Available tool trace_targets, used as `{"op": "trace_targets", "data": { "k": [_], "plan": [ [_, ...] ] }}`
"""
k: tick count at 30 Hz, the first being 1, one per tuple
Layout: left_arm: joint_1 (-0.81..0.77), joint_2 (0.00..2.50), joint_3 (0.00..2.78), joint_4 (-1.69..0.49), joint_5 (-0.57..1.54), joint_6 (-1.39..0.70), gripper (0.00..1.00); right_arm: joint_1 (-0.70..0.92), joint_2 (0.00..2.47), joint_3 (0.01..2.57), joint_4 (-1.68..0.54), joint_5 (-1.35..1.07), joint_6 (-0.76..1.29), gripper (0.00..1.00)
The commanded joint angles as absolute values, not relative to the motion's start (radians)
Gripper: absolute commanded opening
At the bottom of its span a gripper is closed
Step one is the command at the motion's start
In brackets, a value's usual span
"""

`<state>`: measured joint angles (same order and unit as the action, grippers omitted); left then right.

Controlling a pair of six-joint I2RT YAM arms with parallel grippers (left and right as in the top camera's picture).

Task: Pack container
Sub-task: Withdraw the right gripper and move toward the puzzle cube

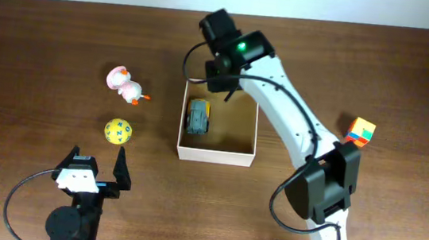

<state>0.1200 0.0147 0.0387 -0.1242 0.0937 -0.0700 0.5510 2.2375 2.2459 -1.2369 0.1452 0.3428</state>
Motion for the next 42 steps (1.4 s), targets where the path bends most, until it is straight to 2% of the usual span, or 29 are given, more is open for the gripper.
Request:
{"op": "trace_targets", "data": {
  "k": [1,3,10,12,14,19,30,42],
  "plan": [
    [0.118,0.006,0.031,-0.121,0.090,-0.051,0.99,0.488,2.213,2.334,-1.294,0.236,0.310,0.45],
    [0.118,0.006,0.031,-0.121,0.090,-0.051,0.99,0.448,2.213,2.340,-1.318,0.257,0.301,0.49],
    [0.118,0.006,0.031,-0.121,0.090,-0.051,0.99,0.253,2.213,2.338,-1.387,0.259,0.295,0.82],
    [0.118,0.006,0.031,-0.121,0.090,-0.051,0.99,0.200,2.213,2.337,-1.402,0.246,0.296,0.86],
    [0.118,0.006,0.031,-0.121,0.090,-0.051,0.99,0.113,2.213,2.321,-1.427,0.171,0.323,0.88],
    [0.118,0.006,0.031,-0.121,0.090,-0.051,0.99,0.011,2.213,2.229,-1.442,0.134,0.376,0.88],
    [0.118,0.006,0.031,-0.121,0.090,-0.051,0.99,-0.078,2.213,1.898,-1.258,0.101,0.413,0.87],
    [0.118,0.006,0.031,-0.122,0.090,-0.051,0.99,-0.202,2.213,1.866,-1.168,0.077,0.456,0.84]
  ]
}}
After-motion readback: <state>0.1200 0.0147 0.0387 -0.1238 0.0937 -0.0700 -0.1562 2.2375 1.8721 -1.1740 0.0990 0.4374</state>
